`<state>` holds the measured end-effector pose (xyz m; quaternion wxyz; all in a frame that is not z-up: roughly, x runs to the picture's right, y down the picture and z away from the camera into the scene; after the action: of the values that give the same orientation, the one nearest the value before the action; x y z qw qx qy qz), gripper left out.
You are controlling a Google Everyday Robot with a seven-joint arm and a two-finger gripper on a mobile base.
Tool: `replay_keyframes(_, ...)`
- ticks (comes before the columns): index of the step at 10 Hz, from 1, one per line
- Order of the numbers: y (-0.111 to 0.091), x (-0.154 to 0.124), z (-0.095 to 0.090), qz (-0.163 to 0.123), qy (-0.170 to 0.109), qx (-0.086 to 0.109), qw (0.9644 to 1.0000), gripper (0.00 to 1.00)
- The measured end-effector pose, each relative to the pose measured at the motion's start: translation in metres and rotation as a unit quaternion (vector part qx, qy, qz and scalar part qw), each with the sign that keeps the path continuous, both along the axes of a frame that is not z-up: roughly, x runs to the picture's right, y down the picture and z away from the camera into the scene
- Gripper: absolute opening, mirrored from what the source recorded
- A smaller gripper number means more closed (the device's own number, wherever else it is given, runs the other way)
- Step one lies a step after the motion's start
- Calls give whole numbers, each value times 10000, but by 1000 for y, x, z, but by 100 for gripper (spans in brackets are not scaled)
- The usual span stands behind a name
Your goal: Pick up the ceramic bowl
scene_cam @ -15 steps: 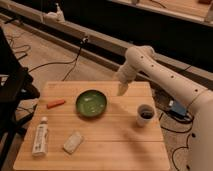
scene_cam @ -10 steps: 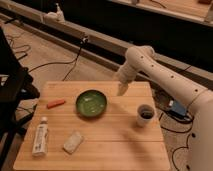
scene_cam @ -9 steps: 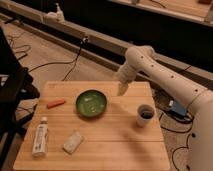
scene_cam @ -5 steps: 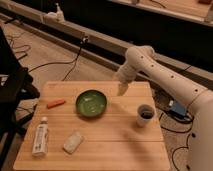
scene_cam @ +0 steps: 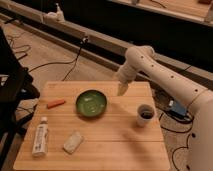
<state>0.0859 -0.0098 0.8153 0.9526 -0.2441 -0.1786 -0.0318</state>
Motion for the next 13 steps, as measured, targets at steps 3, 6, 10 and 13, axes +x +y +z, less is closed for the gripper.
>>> replay_keyframes(3,0,0,0,0,0,0,10000,66)
replay_keyframes(6,2,2,1,-382,-11,94,9992,66)
replay_keyframes(10,25,-29,6,-1248,-392,75,9914,66)
replay_keyframes(13,59,-65,14,-1749,-800,-114,9813,66)
